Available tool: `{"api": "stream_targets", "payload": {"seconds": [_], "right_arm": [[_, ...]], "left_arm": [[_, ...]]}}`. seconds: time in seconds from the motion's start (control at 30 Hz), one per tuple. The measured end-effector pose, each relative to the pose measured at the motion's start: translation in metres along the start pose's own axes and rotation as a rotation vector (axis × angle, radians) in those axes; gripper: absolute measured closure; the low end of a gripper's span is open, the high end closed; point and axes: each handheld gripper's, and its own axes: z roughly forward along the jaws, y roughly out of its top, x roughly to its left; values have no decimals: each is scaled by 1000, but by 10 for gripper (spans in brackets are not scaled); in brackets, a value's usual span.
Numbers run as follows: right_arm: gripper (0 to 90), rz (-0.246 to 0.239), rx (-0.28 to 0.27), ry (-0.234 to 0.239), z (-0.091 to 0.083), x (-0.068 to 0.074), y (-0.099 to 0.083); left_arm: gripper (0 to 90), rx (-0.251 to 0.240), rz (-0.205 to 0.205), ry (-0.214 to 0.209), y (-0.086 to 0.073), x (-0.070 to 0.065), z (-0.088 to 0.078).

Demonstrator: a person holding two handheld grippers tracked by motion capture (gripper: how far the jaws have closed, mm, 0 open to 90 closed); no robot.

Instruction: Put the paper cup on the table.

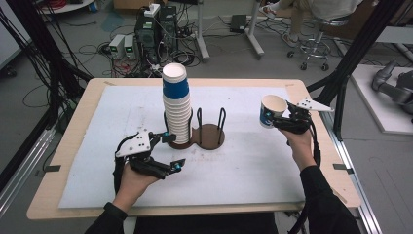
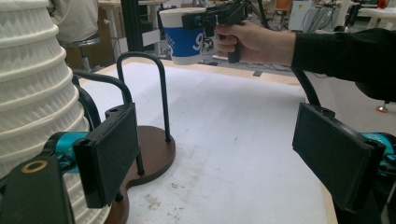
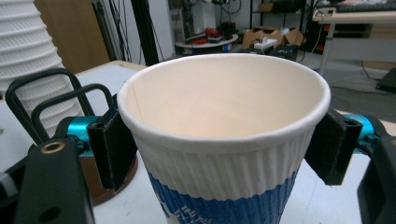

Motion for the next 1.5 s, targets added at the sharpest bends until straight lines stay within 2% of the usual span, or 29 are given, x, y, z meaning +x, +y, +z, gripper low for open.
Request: {"api": "stream_targets", "payload": {"seconds": [0.33,0.6,0.77,0.9,1.23,1.5], "right_arm": [[219,17,30,-26,5,-3,-15],[219,70,56,-43,10,-9,-28],[219,70,71,-59,16,-10,-34],[219,90,81,-63,19,-12,-38],[214,73,130,-75,28,-13,-47],[205,56,153,-88,23,-9,-47]], "left_arm": [[147,6,2,-4,-1,1,2],[147,12,4,-10,-1,1,5],[147,11,3,-11,-2,1,5],[147,14,4,-9,-2,1,4],[147,12,4,-8,-2,0,4],[147,14,10,-15,-1,1,6]]}}
